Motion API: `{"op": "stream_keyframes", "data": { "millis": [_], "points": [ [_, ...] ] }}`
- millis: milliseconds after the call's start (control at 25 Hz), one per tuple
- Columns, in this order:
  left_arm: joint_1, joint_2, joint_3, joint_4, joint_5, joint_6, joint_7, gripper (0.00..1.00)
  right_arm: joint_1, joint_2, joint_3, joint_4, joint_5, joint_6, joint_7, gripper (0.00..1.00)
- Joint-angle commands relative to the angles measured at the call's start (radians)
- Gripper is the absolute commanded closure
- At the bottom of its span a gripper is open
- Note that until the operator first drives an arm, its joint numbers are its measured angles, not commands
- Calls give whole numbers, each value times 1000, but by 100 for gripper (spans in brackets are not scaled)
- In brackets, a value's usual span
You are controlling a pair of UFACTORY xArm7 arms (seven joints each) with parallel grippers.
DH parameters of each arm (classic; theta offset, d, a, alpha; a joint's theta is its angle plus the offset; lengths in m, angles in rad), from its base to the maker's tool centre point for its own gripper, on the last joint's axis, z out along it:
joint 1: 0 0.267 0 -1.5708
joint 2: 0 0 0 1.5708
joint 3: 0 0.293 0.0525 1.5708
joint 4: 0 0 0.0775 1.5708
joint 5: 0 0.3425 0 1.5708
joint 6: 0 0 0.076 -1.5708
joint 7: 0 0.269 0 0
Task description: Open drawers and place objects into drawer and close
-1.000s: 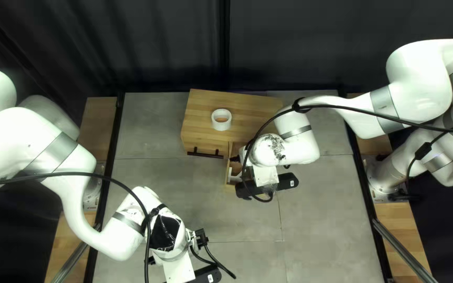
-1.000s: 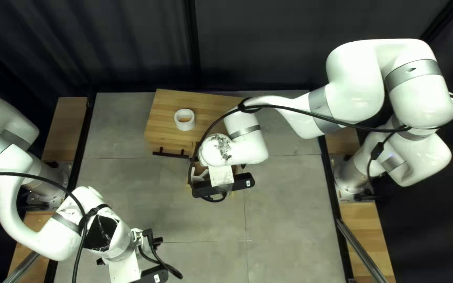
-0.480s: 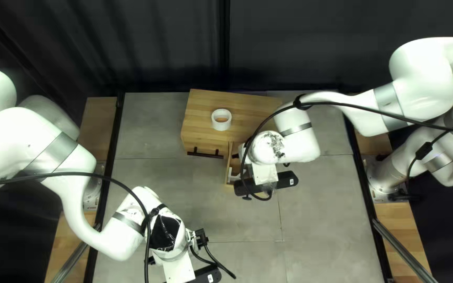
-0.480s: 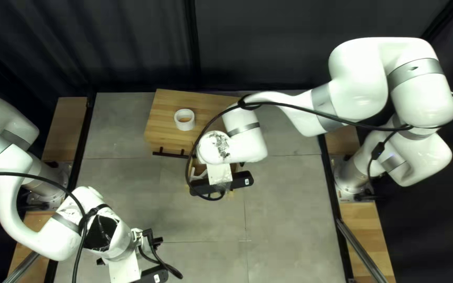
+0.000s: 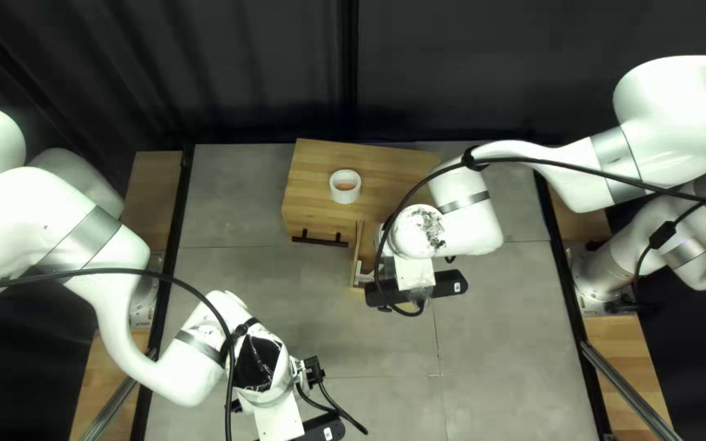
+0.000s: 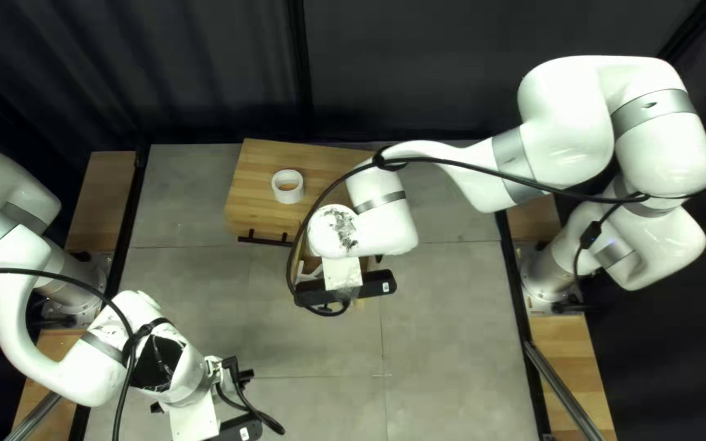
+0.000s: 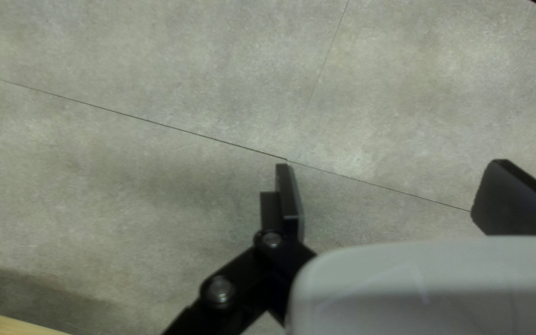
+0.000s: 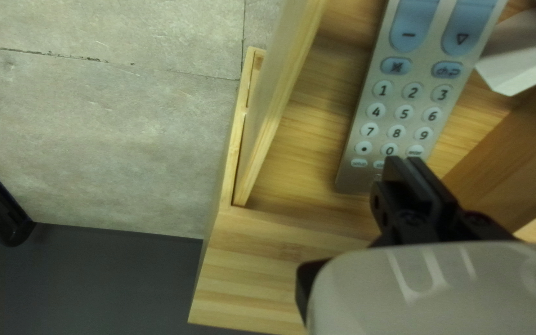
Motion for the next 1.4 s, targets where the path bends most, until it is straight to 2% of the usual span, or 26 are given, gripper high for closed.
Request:
{"op": "stream_keyframes", "data": {
  "millis": [40, 400, 720, 1400],
  "points": [
    [0, 0, 0, 0, 0, 0, 0, 0, -1, 18, 1, 8, 10, 12, 0, 0],
    [0, 0, 0, 0, 0, 0, 0, 0, 5, 22, 7, -19, -4, -31, 5, 0],
    [0, 0, 0, 0, 0, 0, 0, 0, 5, 40, 8, -4, 4, -30, 13, 0],
    [0, 0, 0, 0, 0, 0, 0, 0, -25, 81, -19, 1, -4, -60, 20, 0]
  ]
}}
